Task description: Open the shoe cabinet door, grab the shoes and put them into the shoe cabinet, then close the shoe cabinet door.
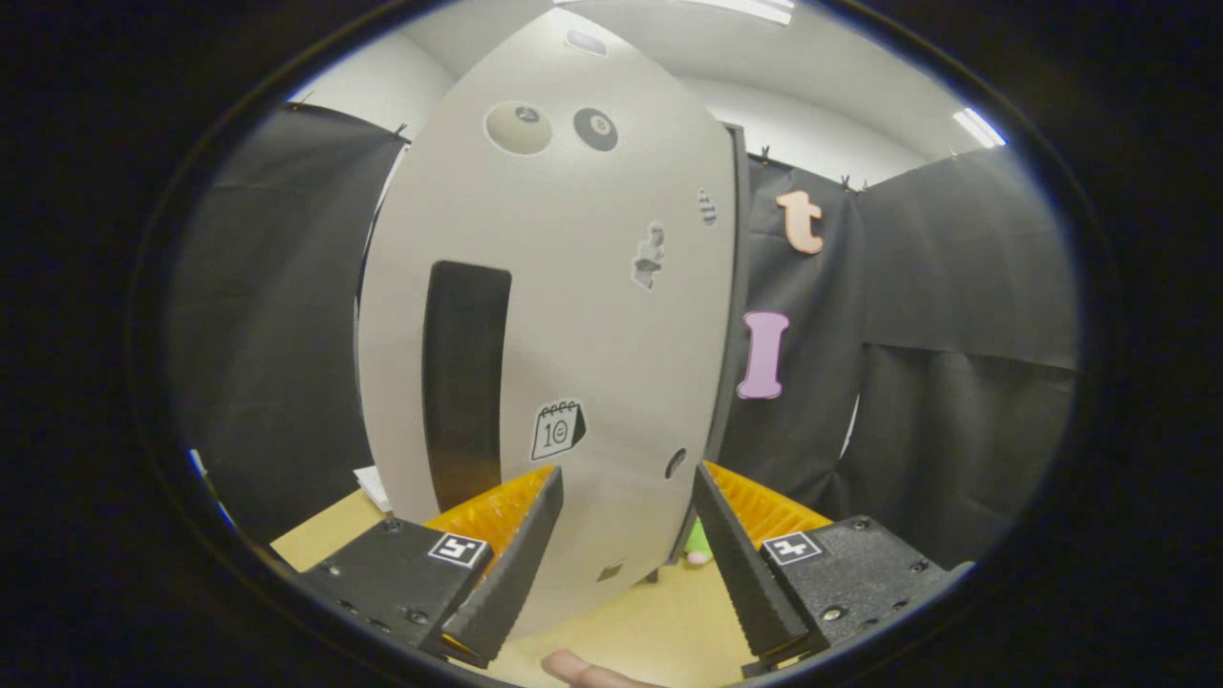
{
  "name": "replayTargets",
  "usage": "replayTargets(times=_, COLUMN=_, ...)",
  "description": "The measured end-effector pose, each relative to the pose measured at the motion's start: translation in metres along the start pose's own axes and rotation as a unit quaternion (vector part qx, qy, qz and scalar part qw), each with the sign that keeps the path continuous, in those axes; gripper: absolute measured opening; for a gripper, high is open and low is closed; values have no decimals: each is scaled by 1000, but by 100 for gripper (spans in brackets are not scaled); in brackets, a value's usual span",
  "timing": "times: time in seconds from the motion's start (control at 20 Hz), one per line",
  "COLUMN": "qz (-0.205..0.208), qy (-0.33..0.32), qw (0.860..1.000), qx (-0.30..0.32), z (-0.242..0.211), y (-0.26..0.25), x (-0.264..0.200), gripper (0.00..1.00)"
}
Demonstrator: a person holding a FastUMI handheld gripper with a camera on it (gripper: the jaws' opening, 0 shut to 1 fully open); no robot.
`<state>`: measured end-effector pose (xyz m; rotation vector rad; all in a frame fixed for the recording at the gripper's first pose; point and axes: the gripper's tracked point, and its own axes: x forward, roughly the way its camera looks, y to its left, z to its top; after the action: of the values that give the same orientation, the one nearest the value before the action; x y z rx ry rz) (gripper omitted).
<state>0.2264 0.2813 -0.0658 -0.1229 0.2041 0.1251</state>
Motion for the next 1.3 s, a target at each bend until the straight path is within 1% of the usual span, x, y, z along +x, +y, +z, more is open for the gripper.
replayTargets(times=0.2, qz=26, qy=19, qw=999, qx=-3, z=-19, y=58, x=39, gripper=91)
replayTargets(times=0.3, qz=47, qy=24, qw=999, qx=9, z=-24, y=82, x=54, gripper=92)
replayTargets(times=0.35, qz=49, qy=25, qw=998, qx=16, z=-26, y=86, x=58, gripper=95)
replayTargets(times=0.6, qz=30, qy=13, qw=999, qx=32, z=-24, y=74, x=62, gripper=95)
replayTargets(times=0.8, qz=31, qy=1, qw=999, qx=30, z=-18, y=66, x=47, gripper=95)
replayTargets(times=0.95, qz=40, qy=-3, qw=999, qx=28, z=-15, y=64, x=30, gripper=95)
replayTargets(times=1.1, qz=25, qy=-20, qw=999, qx=24, z=-8, y=47, x=7, gripper=95)
replayTargets(times=1.3, qz=-7, qy=-61, qw=998, qx=22, z=3, y=18, x=-38, gripper=96)
